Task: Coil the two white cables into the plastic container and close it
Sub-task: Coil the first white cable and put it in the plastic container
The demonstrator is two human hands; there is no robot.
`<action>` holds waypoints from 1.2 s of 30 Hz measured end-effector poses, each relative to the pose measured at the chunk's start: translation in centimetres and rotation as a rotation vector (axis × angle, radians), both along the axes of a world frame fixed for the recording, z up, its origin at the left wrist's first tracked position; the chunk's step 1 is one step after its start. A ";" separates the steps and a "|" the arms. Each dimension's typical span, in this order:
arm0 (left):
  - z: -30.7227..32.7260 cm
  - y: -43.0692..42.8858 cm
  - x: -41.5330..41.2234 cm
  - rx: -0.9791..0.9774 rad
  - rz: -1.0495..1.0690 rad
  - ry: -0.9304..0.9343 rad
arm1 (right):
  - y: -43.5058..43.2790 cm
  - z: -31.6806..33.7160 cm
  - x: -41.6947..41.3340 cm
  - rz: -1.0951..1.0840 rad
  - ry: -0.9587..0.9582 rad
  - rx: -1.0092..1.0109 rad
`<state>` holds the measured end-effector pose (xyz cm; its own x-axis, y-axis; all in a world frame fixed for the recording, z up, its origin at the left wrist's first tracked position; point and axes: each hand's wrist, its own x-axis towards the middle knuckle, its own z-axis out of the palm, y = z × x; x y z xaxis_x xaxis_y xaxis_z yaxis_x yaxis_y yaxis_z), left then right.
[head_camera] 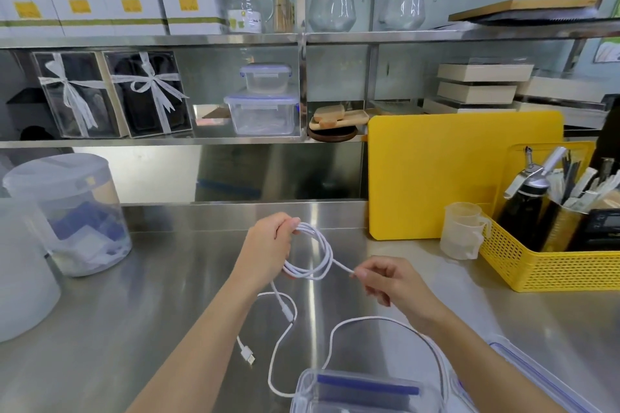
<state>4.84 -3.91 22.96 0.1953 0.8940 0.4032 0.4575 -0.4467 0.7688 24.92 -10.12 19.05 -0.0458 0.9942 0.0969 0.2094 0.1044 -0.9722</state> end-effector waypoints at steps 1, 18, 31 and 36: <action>-0.1 0.0 0.3 -0.001 -0.002 -0.008 | 0.0 0.3 -0.2 0.019 0.018 -0.020; 0.6 -2.3 -0.3 -0.653 -0.141 0.013 | 1.1 1.2 -1.8 -0.297 0.149 0.029; -2.8 -3.7 1.9 -0.887 -0.279 -1.036 | 1.5 -0.6 -3.3 -0.257 0.099 0.039; -3.2 -4.5 2.8 -0.367 0.046 -0.516 | 1.2 -1.0 -3.5 -0.207 0.082 0.050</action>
